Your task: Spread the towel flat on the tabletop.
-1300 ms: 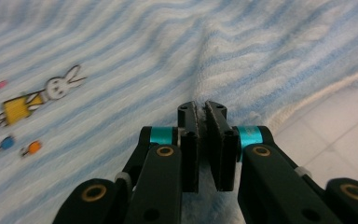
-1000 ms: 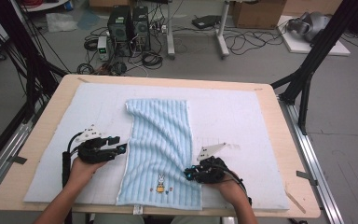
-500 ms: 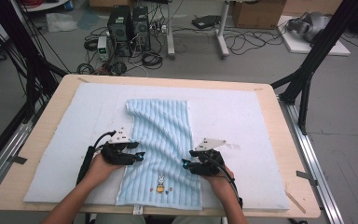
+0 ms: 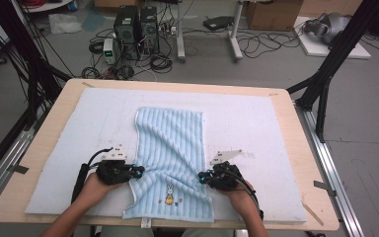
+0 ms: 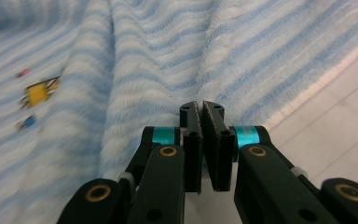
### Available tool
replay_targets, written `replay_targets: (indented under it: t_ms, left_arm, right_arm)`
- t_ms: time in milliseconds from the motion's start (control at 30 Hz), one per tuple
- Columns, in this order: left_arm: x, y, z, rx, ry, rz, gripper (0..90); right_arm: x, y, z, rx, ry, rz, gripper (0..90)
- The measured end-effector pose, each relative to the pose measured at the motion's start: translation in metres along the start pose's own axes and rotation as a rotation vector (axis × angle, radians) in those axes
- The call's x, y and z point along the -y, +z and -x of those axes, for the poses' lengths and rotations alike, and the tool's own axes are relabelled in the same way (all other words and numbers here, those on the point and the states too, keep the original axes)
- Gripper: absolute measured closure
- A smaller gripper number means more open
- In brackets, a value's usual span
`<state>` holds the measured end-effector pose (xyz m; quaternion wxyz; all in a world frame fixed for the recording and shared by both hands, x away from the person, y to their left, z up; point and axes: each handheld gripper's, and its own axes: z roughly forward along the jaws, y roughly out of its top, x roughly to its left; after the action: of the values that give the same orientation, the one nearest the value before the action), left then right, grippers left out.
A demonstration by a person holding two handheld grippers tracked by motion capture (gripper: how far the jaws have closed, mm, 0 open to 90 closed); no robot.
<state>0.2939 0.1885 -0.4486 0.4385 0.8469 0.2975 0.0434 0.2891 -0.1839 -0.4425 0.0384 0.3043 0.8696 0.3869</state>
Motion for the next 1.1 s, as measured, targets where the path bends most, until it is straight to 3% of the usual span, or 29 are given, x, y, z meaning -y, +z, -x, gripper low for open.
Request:
replay_targets:
  t_ms: [200,233,267,300,333,367,400,433,467,533,567,600,633,667,733,800,867,900,933,967,1000,1067,1100]
  left_arm:
    - [0.010,-0.012,0.007,0.043,0.007,-0.014,86.1]
    - [0.011,-0.014,0.007,0.048,0.008,-0.012,85.6]
    - [0.012,-0.016,0.007,0.049,0.003,-0.009,85.6]
    - [0.012,-0.017,0.004,0.053,-0.009,-0.005,84.3]
    - [0.012,-0.017,0.004,0.053,-0.009,-0.005,83.1]
    - [0.011,-0.017,0.003,0.053,-0.014,0.001,79.6]
    - [0.010,-0.017,0.002,0.040,-0.021,0.015,79.6]
    - [0.009,-0.017,0.000,0.029,-0.029,0.028,67.6]
    - [0.005,-0.018,-0.004,0.006,-0.050,0.066,62.7]
    - [0.003,-0.019,-0.007,-0.002,-0.059,0.090,57.8]
    - [0.002,-0.021,-0.010,-0.018,-0.069,0.110,57.8]
    - [0.000,-0.022,-0.013,-0.035,-0.079,0.127,54.6]
    - [-0.002,-0.024,-0.017,-0.051,-0.089,0.139,54.6]
    - [-0.003,-0.025,-0.020,-0.071,-0.104,0.153,54.4]
    - [-0.005,-0.027,-0.028,-0.096,-0.135,0.177,54.4]
    - [-0.007,-0.025,-0.038,-0.130,-0.172,0.179,54.5]
    - [-0.007,-0.023,-0.041,-0.142,-0.178,0.179,54.5]
    - [-0.009,-0.022,-0.046,-0.159,-0.193,0.185,54.6]
    - [-0.009,-0.022,-0.046,-0.159,-0.193,0.185,54.6]
    - [-0.012,-0.021,-0.050,-0.169,-0.200,0.192,54.6]
    - [-0.012,-0.021,-0.050,-0.169,-0.200,0.192,54.6]
    - [-0.015,-0.020,-0.054,-0.184,-0.197,0.188,54.5]
    - [-0.017,-0.020,-0.056,-0.190,-0.197,0.185,54.1]
  right_arm:
    - [0.002,-0.004,-0.003,-0.057,0.010,-0.035,84.3]
    - [0.001,-0.004,-0.004,-0.067,0.011,-0.028,77.2]
    - [0.001,-0.004,-0.004,-0.067,0.011,-0.028,77.2]
    - [-0.001,-0.004,-0.001,-0.059,0.022,0.008,68.4]
    - [-0.001,-0.004,-0.001,-0.059,0.022,0.008,68.4]
    - [-0.003,-0.005,0.004,-0.030,0.049,0.062,62.0]
    - [-0.003,-0.005,0.004,-0.030,0.049,0.062,62.0]
    - [-0.007,-0.007,0.009,0.019,0.074,0.122,54.4]
    - [-0.008,-0.008,0.011,0.054,0.087,0.151,51.6]
    - [-0.012,-0.009,0.020,0.135,0.113,0.190,49.7]
    - [-0.012,-0.009,0.020,0.135,0.113,0.190,49.7]
    - [-0.016,-0.006,0.030,0.220,0.137,0.193,50.6]
    - [-0.016,-0.006,0.030,0.220,0.137,0.193,50.6]
    - [-0.023,0.000,0.040,0.274,0.171,0.190,53.6]
    - [-0.027,0.005,0.045,0.291,0.179,0.183,55.7]
    - [-0.041,0.022,0.055,0.325,0.180,0.148,60.5]
    - [-0.046,0.034,0.060,0.370,0.171,0.077,71.6]
    - [-0.046,0.036,0.061,0.377,0.166,0.075,78.4]
    - [-0.046,0.036,0.061,0.377,0.166,0.075,78.4]
    - [-0.047,0.035,0.060,0.415,0.129,0.051,86.2]
    - [-0.047,0.034,0.059,0.449,0.104,0.035,86.5]
    - [-0.046,0.032,0.060,0.458,0.111,0.029,86.5]
    - [-0.042,0.026,0.063,0.497,0.135,0.018,85.9]
